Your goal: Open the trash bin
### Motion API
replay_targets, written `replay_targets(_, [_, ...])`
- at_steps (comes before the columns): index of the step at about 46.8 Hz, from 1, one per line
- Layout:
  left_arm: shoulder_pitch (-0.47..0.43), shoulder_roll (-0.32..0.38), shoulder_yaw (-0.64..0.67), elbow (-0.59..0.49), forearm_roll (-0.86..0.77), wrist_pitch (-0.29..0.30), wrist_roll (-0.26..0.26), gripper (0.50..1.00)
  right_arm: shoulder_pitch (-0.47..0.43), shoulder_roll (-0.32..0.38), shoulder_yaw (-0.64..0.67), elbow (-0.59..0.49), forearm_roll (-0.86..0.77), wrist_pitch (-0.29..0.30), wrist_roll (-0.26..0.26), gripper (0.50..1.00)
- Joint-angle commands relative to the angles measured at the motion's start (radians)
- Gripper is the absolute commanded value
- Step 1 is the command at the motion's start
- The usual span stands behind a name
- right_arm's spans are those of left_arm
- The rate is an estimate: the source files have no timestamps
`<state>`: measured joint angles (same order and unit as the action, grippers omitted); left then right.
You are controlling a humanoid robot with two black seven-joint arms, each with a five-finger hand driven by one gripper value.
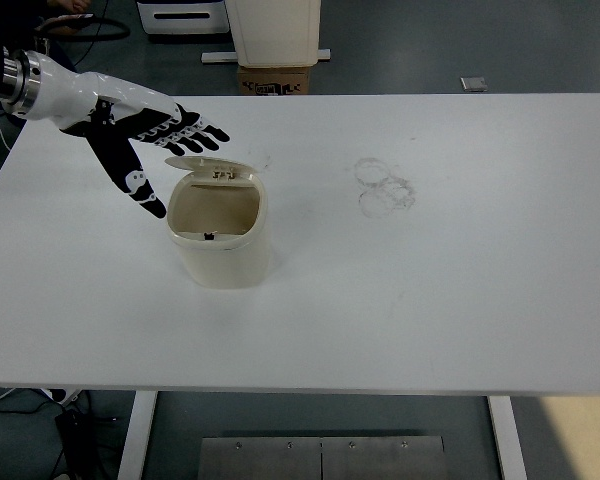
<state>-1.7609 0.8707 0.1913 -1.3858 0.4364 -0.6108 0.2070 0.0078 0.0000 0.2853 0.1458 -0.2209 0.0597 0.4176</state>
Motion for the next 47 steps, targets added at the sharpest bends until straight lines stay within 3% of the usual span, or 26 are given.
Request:
replay_targets(1, [0.011,0.002,-0.036,0.057,-0.022,0.000,0.000,1.000,0.000,0.000,0.000,0.000,0.000,0.000,0.000,0.991])
replay_targets(6, [0.081,-0.010,-0.102,0.143,-0.076,0.000,-0.006,1.000,0.000,0.000,0.000,0.000,0.000,0.000,0.000,0.991])
replay_targets(13, [0.216,-0.013,-0.259,0.180,-0.096,0.000,-0.020,1.000,-0.002,0.000,0.000,0.000,0.000,0.000,0.000,0.991])
replay_targets(21, [0.284,-0.015,-0.349,0.203,-0.102,0.008,-0.116,1.000,0.000,0.000,0.000,0.000,0.000,0.000,0.000,0.991])
replay_targets(25, [0.300,-0.030,-0.352,0.208,-0.099,0.063,-0.153,1.000,0.000,0.000,0.000,0.000,0.000,0.000,0.000,0.991])
replay_targets(30, [0.372,-0.039,-0.369,0.217,-0.085,0.195,-0.253,1.000,0.000,0.000,0.000,0.000,0.000,0.000,0.000,0.991])
replay_targets(31, [0.373,-0.039,-0.369,0.217,-0.085,0.195,-0.253,1.000,0.000,0.000,0.000,0.000,0.000,0.000,0.000,0.991])
replay_targets(32, [0.412,-0.056,-0.384,0.222,-0.079,0.282,-0.318,1.000,0.000,0.000,0.000,0.000,0.000,0.000,0.000,0.991])
replay_targets(36, [0.465,-0.104,-0.403,0.263,-0.093,0.368,-0.396,1.000,0.000,0.000,0.000,0.000,0.000,0.000,0.000,0.991])
replay_targets(40, [0.517,-0.145,-0.435,0.336,-0.114,0.395,-0.439,1.000,0.000,0.000,0.000,0.000,0.000,0.000,0.000,0.991])
replay_targets(47, [0.593,-0.191,-0.532,0.418,-0.237,0.396,-0.442,1.000,0.000,0.000,0.000,0.000,0.000,0.000,0.000,0.991])
